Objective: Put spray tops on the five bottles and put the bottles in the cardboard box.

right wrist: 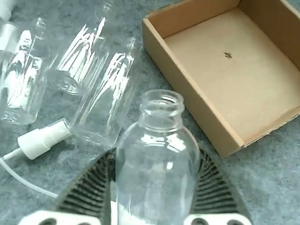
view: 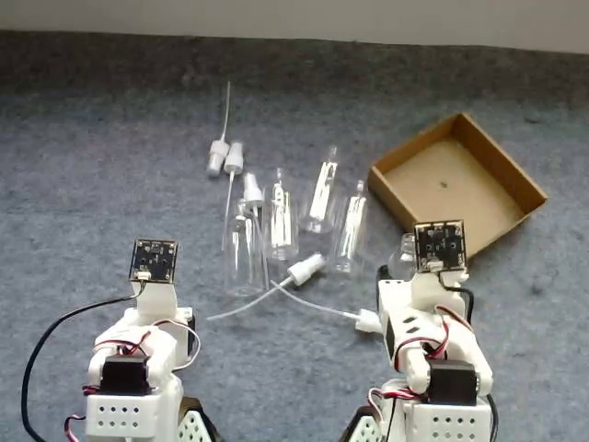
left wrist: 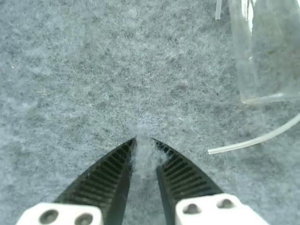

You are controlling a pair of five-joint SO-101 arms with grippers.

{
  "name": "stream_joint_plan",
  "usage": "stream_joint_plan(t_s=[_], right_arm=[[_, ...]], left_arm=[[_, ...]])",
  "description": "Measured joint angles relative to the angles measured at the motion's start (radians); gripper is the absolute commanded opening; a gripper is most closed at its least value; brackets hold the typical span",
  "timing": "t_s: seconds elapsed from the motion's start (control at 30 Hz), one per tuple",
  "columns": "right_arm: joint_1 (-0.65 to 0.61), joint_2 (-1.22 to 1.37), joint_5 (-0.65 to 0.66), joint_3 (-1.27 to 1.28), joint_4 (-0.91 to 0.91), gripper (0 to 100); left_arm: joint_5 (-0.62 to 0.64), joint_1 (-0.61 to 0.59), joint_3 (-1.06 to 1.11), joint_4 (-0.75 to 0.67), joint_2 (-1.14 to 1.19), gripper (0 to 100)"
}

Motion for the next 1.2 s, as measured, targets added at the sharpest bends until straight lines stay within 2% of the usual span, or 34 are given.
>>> stream_joint_plan(t_s=[0.3,0.4,0.57,0.63,0.7,0.83,0.97,1.07,1.2], right_arm=[[0.002,-0.149,-0.006,0.064,-0.002,7.0],[0.002,-0.161,-0.006,0.075,-0.002,7.0],[0.002,-0.167,-0.006,0.075,-0.003,7.0],[0.002,-0.167,-0.006,0.075,-0.003,7.0],[0.002,-0.167,-0.006,0.075,-0.003,7.0],[0.002,-0.167,-0.006,0.075,-0.003,7.0],[0.002,-0.167,-0.006,0.075,-0.003,7.0],[0.002,-0.167,-0.006,0.075,-0.003,7.0],[0.002,-0.169,-0.006,0.081,-0.003,7.0]], left_arm=[[0.000,0.000,0.000,-0.003,0.000,0],[-0.031,-0.041,0.000,-0.061,0.000,0],[-0.351,-0.147,0.000,-0.322,0.000,0],[-0.413,-0.170,-0.008,-0.411,0.000,0],[-0.431,-0.178,-0.035,-0.443,0.000,0],[-0.486,-0.173,-0.163,-0.425,0.000,0],[-0.589,-0.081,-0.308,-0.299,0.000,0],[-0.609,-0.031,-0.390,-0.226,0.008,0],[-0.611,-0.008,-0.500,-0.204,0.149,0]])
